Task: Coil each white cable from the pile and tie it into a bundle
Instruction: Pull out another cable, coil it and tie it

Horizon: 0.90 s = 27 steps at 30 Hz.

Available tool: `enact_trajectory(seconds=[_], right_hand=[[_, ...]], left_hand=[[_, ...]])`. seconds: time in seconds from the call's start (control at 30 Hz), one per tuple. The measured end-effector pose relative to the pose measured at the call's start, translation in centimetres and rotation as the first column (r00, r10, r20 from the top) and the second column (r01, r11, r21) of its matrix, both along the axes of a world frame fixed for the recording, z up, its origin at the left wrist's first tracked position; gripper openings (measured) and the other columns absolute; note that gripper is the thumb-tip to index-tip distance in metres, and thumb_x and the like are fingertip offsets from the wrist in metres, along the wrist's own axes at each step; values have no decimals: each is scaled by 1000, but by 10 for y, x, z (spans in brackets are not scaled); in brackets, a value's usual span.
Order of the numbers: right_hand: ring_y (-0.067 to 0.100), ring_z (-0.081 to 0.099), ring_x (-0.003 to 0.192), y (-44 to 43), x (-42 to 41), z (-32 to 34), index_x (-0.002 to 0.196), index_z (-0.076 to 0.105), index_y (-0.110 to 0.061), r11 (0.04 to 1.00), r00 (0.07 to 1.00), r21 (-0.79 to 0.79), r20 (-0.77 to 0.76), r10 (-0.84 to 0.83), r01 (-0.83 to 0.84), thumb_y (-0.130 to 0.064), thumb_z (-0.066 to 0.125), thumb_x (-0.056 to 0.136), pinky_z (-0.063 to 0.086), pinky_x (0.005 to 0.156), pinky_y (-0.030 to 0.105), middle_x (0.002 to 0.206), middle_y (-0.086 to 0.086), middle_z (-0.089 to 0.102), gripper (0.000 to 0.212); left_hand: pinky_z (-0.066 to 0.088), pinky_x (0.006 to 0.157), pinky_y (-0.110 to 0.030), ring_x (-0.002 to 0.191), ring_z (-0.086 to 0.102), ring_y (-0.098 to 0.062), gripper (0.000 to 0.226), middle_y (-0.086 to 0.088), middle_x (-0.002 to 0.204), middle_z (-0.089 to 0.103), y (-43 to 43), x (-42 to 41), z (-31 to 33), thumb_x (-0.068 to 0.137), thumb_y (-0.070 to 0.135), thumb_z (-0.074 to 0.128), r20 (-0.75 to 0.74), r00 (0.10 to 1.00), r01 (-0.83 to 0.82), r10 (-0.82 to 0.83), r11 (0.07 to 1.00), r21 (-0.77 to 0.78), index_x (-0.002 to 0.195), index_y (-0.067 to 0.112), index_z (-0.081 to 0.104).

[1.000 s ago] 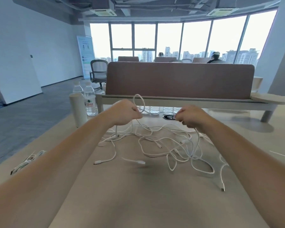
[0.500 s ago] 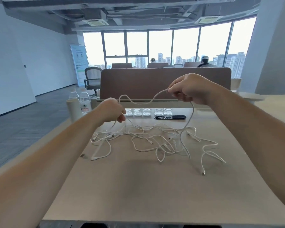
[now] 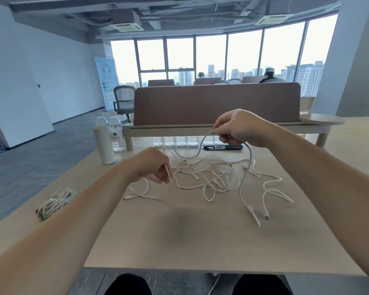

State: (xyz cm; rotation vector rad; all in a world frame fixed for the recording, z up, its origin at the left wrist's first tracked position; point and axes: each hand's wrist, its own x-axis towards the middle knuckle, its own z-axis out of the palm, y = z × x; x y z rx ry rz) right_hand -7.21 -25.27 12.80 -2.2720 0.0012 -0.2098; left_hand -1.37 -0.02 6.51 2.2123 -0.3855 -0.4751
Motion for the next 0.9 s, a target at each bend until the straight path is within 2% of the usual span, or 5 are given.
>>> enact_trajectory(seconds=[0.43, 0.53, 0.67, 0.77, 0.9], right_hand=[[16, 42, 46, 20, -7, 16, 96, 69, 0, 986, 990, 97, -29, 137, -133, -7, 64, 94, 30, 45, 25, 66, 13, 58, 9], [16, 42, 46, 30, -9, 7, 96, 70, 4, 984, 986, 93, -49, 158, -153, -6, 66, 92, 33, 43, 23, 66, 14, 57, 12], [19, 46, 49, 40, -11, -1, 93, 70, 3, 989, 989, 20, -31, 147, -147, -8, 67, 90, 36, 44, 24, 64, 13, 61, 11], [21, 48, 51, 53, -11, -7, 90, 70, 4, 989, 988, -10, -20, 150, -150, -5, 66, 90, 38, 48, 27, 62, 12, 62, 10], [23, 48, 52, 67, -8, -11, 85, 67, 3, 985, 985, -10, 5, 170, -170, -5, 68, 88, 39, 50, 29, 63, 13, 61, 8]], left_hand=[[50, 45, -24, 45, 59, -24, 16, -23, 77, 74, 30, -11, 31, 97, 1, 49, 185, 979, -104, 87, 991, 82, 101, -11, 57], [53, 55, -28, 53, 64, -28, 27, -23, 83, 75, 32, -14, 26, 100, 15, 49, 151, 984, -125, 91, 963, 237, 102, -11, 58], [50, 83, -34, 94, 64, -31, 39, -18, 119, 66, 40, -13, 33, 96, 42, 55, 485, 875, -297, 10, 801, 520, 105, 4, 59], [42, 100, -31, 127, 53, -21, 54, -3, 147, 52, 28, -23, 41, 96, 39, 62, 512, 854, -92, -94, 941, 327, 142, 14, 50], [45, 103, -30, 124, 58, -16, 49, 0, 138, 62, -2, -35, 46, 93, 12, 65, 406, 888, 164, -214, 974, 153, 140, 14, 53]])
